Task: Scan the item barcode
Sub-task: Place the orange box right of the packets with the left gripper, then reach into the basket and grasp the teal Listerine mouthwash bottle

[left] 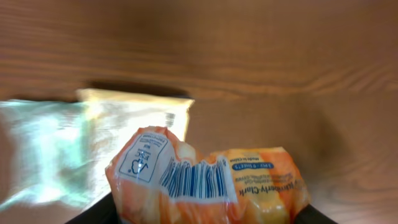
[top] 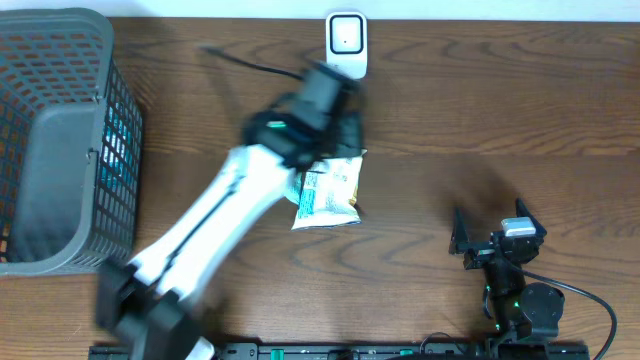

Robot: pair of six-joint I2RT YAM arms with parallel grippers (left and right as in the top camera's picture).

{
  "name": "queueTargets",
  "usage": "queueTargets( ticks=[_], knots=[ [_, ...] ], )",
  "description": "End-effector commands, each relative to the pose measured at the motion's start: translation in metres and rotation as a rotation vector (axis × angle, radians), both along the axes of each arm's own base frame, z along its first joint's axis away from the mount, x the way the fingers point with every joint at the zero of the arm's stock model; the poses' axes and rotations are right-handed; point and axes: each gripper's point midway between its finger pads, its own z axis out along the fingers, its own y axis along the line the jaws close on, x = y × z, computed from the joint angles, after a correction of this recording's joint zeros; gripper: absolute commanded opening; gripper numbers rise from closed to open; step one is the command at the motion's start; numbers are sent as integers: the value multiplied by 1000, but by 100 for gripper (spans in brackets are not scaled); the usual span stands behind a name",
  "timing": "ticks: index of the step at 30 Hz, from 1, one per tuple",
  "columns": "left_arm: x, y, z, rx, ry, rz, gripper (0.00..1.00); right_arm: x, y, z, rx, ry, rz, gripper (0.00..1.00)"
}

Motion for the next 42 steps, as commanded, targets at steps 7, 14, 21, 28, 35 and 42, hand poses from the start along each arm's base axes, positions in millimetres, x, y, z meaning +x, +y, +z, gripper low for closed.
queueTargets(
  ticks=[7,14,21,28,35,42],
  knots=[
    [1,-58,-138,87,165,-10,55,0,-2,0,-2,0,-10,99],
    [10,-84,-94,-32,88,-94,98,0,-2,0,-2,0,-10,99],
    [44,20,113,20,-349,99,98,0,-2,0,-2,0,-10,99],
    [-6,300,271,319,-740,916,98,0,-2,0,-2,0,-10,99],
    [-56,478,261,384,-646,1302,98,0,-2,0,-2,0,-10,99],
    [2,495,173,373,-456,588,98,0,-2,0,-2,0,-10,99]
  ],
)
